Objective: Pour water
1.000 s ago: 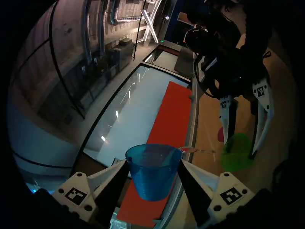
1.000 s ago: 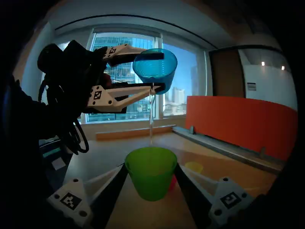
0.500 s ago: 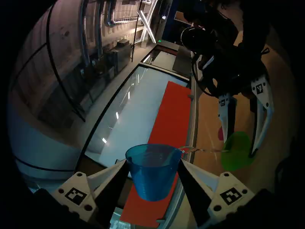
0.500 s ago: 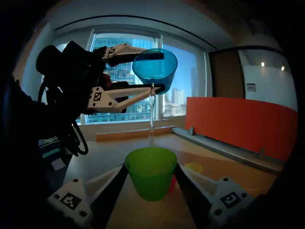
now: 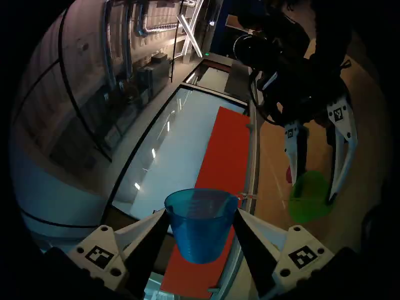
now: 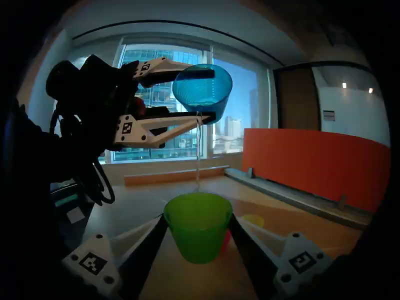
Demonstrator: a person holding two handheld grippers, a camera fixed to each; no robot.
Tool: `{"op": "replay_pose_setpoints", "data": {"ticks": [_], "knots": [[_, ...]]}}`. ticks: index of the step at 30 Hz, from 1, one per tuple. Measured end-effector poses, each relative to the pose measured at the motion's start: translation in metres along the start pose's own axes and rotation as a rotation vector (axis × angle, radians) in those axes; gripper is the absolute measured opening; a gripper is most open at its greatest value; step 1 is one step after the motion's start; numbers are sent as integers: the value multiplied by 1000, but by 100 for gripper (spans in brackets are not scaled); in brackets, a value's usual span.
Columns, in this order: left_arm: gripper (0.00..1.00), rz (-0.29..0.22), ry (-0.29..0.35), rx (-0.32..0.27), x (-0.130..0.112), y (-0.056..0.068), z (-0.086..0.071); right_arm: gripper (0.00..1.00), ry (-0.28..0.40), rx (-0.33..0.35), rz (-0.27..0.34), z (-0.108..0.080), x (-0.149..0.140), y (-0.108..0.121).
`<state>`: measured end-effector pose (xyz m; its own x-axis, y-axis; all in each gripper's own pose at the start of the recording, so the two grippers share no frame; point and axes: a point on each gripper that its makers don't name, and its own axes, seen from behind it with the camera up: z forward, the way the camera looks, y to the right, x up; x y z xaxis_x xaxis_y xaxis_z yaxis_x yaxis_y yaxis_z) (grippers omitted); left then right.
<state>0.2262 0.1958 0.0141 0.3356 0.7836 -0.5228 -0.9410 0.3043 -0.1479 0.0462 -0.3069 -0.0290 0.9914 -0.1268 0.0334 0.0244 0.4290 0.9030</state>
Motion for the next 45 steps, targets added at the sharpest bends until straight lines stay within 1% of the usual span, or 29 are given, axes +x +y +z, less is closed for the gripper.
{"op": "replay_pose_setpoints", "data": {"ticks": [5, 15, 24, 35, 45], "knots": [[85, 15, 1, 1, 1, 0, 1, 90, 1, 0, -1, 0, 0, 0], [85, 40, 5, 9, 2, -8, 1, 90, 0, -2, -3, -1, 0, 1], [85, 69, 7, 7, 3, -5, 3, 90, 2, -3, -3, -2, 0, 2], [85, 106, 11, 8, 9, -8, 2, 90, 6, -6, -2, -4, 0, 3], [85, 144, 12, 11, 12, -8, 2, 90, 8, -8, -5, -6, 2, 3]]}}
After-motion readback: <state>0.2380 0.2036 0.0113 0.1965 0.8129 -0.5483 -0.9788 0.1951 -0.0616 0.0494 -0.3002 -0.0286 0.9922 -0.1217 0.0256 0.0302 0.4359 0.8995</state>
